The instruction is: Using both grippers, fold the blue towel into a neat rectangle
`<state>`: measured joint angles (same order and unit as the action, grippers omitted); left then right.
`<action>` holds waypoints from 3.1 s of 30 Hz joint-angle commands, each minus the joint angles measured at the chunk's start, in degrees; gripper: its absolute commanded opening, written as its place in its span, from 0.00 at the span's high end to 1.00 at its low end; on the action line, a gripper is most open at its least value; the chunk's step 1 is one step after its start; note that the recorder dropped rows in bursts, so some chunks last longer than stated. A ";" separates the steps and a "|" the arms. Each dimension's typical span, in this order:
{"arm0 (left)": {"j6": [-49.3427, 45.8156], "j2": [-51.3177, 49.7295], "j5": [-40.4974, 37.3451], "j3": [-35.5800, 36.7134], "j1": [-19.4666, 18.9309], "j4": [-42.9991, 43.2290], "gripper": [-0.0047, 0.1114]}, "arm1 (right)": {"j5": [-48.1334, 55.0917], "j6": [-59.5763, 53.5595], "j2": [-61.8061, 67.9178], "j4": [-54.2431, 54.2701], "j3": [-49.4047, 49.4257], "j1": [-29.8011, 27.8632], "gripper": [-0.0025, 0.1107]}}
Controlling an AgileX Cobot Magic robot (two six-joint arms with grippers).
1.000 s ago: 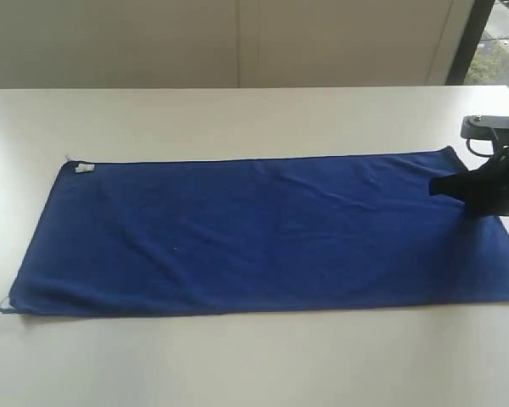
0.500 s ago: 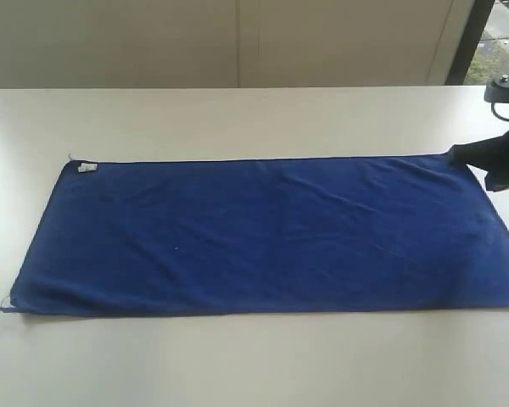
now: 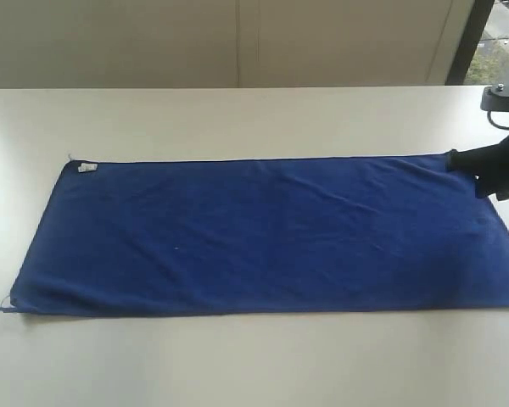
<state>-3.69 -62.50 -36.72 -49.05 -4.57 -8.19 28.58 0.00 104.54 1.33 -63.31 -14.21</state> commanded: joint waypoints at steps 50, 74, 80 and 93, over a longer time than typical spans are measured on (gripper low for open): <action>-0.84 14.20 -7.66 4.63 -0.07 -0.25 0.96 | 0.22 -6.95 7.97 1.50 -3.46 -2.91 0.48; -0.84 14.20 -7.66 4.63 -0.07 -0.25 0.96 | 1.67 -5.90 9.31 -5.80 -3.46 -4.28 0.98; -0.84 14.20 -7.66 4.63 -0.07 -0.25 0.96 | 3.51 -1.85 2.45 -11.49 -3.46 -4.81 0.98; -0.84 14.20 -7.66 4.63 -0.07 -0.25 0.96 | 8.22 -1.22 -15.41 -8.20 -3.73 1.32 0.98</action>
<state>-4.27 -48.77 -44.18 -44.75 -4.57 -7.95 35.30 -1.51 91.65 -7.96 -66.79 -16.17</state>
